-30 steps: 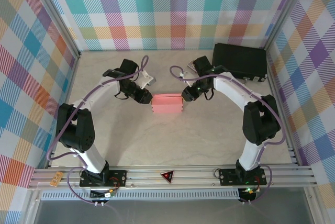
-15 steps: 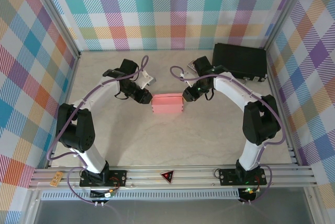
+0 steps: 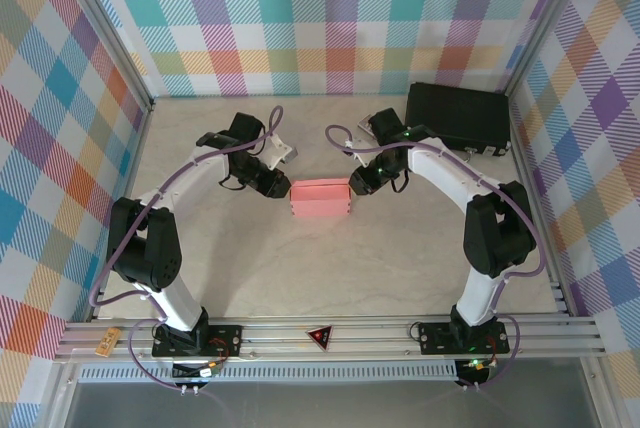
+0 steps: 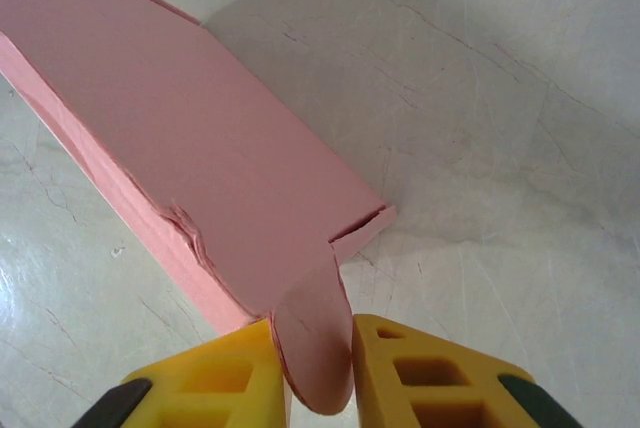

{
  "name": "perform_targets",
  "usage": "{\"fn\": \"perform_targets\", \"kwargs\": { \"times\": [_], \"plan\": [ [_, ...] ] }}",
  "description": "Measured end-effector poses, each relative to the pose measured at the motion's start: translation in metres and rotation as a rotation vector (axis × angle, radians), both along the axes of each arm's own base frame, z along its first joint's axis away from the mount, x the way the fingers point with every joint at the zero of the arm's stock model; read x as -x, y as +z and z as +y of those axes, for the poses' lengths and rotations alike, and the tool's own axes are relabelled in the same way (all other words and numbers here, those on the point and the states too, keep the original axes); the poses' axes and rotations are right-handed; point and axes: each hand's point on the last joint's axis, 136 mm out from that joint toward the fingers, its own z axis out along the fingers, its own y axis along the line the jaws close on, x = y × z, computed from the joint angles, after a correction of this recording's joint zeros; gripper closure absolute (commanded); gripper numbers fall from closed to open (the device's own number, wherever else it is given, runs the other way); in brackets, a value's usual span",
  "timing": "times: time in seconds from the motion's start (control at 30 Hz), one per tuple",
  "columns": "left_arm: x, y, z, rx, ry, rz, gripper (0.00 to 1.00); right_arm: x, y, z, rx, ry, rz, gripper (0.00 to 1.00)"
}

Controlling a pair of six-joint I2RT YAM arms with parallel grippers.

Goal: Fold the paper box

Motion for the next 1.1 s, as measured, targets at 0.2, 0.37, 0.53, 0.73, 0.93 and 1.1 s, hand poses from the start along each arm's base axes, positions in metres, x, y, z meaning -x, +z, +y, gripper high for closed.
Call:
{"fn": "perform_targets", "kwargs": {
  "times": [0.2, 0.37, 0.53, 0.73, 0.93, 1.1],
  "plan": [
    [0.001, -0.002, 0.001, -0.006, 0.036, 0.012, 0.75, 0.003, 0.001, 0.004, -0.004, -0.009, 0.008, 0.73],
    [0.006, -0.001, 0.000, 0.006, 0.066, 0.009, 0.74, 0.004, 0.007, 0.005, -0.013, -0.021, 0.004, 0.72],
    [0.009, -0.003, -0.001, 0.015, 0.085, 0.006, 0.75, 0.005, 0.008, 0.005, -0.018, -0.034, 0.010, 0.74],
    [0.011, -0.006, -0.002, 0.016, 0.095, 0.015, 0.77, 0.007, 0.009, 0.008, -0.022, -0.040, 0.020, 0.75],
    [0.009, -0.007, -0.001, 0.005, 0.104, 0.012, 0.79, 0.008, 0.008, 0.008, -0.013, -0.048, 0.027, 0.71],
    [0.009, -0.007, 0.000, 0.003, 0.106, 0.012, 0.80, 0.009, 0.006, 0.006, -0.002, -0.064, 0.036, 0.71]
  ]
}}
